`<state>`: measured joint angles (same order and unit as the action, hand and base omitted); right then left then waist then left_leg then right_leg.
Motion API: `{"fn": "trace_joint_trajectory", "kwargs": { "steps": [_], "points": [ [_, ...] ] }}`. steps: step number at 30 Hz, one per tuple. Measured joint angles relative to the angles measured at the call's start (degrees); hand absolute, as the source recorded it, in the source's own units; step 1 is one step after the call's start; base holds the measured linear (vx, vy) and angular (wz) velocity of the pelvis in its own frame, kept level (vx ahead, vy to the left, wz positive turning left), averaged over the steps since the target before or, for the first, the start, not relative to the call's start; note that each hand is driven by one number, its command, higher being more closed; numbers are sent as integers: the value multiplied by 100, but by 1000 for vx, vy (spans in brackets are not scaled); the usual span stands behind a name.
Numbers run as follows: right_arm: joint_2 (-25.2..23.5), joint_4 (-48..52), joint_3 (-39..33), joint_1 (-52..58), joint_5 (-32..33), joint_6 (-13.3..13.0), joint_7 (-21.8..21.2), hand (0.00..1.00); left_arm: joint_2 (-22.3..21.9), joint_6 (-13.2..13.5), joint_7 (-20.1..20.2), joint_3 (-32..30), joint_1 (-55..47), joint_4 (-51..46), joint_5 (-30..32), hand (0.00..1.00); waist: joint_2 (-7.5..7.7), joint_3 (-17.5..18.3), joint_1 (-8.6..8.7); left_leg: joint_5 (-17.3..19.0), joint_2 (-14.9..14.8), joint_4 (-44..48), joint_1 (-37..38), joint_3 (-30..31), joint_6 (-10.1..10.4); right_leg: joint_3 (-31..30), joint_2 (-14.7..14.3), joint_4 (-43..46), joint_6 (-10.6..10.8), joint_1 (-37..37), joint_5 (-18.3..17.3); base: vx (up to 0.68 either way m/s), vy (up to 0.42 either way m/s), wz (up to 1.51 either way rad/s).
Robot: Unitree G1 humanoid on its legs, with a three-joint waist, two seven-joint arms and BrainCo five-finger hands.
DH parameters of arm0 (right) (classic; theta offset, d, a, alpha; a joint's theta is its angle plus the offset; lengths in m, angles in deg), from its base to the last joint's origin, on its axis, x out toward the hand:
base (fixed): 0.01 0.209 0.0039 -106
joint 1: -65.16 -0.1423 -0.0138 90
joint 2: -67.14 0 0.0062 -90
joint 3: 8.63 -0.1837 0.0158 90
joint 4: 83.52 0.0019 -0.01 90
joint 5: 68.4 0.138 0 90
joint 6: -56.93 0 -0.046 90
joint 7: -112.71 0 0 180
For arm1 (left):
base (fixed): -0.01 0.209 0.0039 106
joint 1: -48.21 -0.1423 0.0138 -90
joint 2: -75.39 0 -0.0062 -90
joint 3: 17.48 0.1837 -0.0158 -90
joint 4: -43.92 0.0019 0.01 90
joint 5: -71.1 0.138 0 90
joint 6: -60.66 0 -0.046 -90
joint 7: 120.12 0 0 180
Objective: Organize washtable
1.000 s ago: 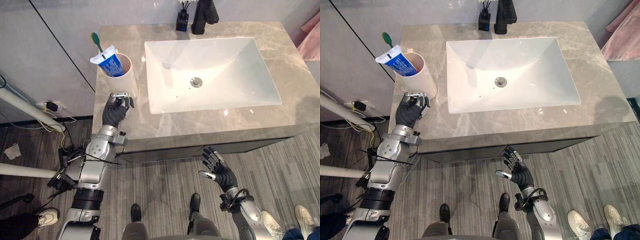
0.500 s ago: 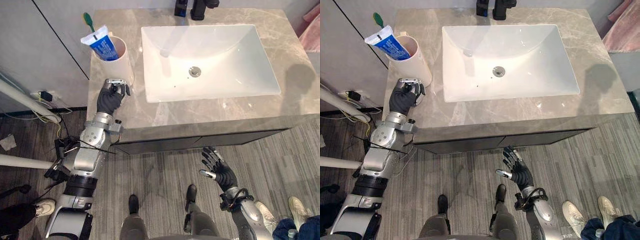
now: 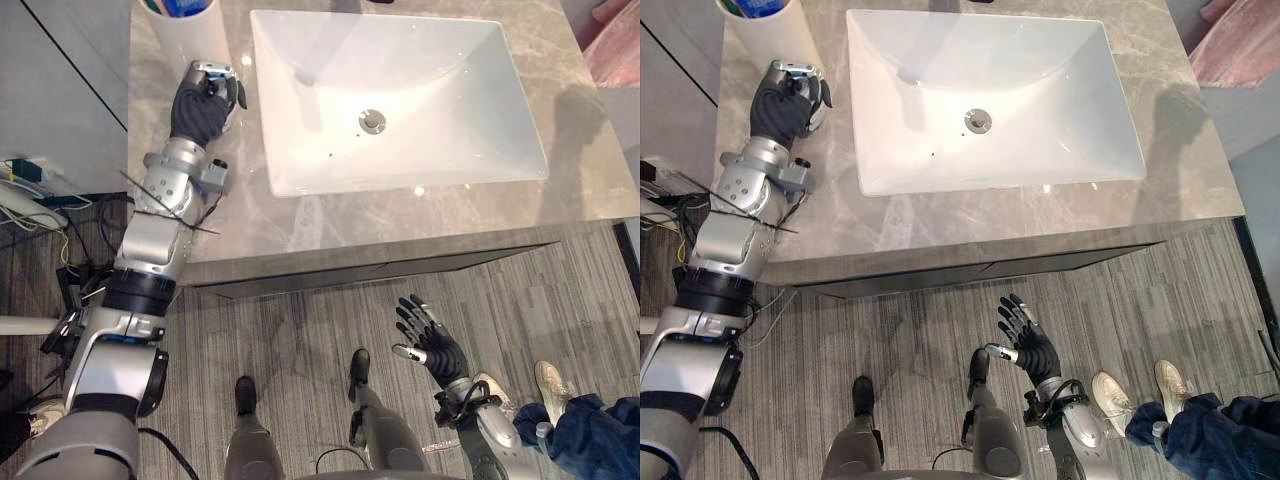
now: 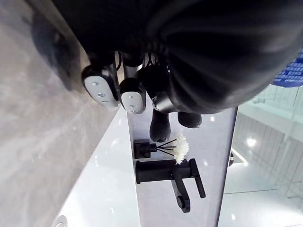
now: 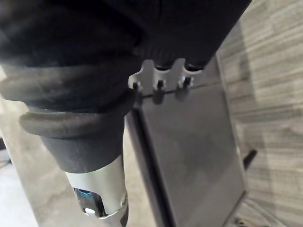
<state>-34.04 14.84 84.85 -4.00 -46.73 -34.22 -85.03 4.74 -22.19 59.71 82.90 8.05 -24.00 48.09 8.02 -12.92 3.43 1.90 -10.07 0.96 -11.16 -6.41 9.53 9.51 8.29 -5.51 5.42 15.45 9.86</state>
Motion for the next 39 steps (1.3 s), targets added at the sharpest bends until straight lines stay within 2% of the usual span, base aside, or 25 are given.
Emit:
{"fn": "trace_joint_trajectory", "kwargs": {
  "steps": [3, 10, 17, 25, 39],
  "points": [
    [3, 7, -11, 61, 22, -20, 3, 0, 169, -19, -1, 58, 143, 175, 0, 100, 3, -32, 72, 53, 0, 64, -22, -8, -53, -14, 3, -4, -2, 0, 1, -6, 1, 1],
    [9, 132, -12, 385, 24, -20, 1, 0, 251, -43, 23, 79, 396, 279, 15, 100, -13, -150, 76, 129, -4, 261, -170, -5, -40, -46, 4, -8, -6, 76, -1, -32, -5, -2],
    [9, 145, -45, 491, 24, -48, 3, 0, 649, -83, 147, 539, 917, 351, 246, 100, -106, -233, 206, 132, -9, 315, -268, 40, -34, -16, 1, -8, -6, 123, -1, -3, -2, 0],
    [-5, 145, -62, 641, 37, -81, 2, 0, 696, -72, 152, 830, 1715, 994, 270, 100, -126, -246, 251, 131, -8, 322, -340, 26, -34, -36, -1, -7, -8, 210, 4, 1, -2, 0],
    [-5, 135, -53, 667, 141, -81, 2, 0, 983, -67, 157, 957, 1739, 1249, 274, 100, -179, -280, 351, 131, -8, 410, -397, -3, -35, -88, -1, -7, -49, 259, 58, -6, -4, -1]
  ]
}}
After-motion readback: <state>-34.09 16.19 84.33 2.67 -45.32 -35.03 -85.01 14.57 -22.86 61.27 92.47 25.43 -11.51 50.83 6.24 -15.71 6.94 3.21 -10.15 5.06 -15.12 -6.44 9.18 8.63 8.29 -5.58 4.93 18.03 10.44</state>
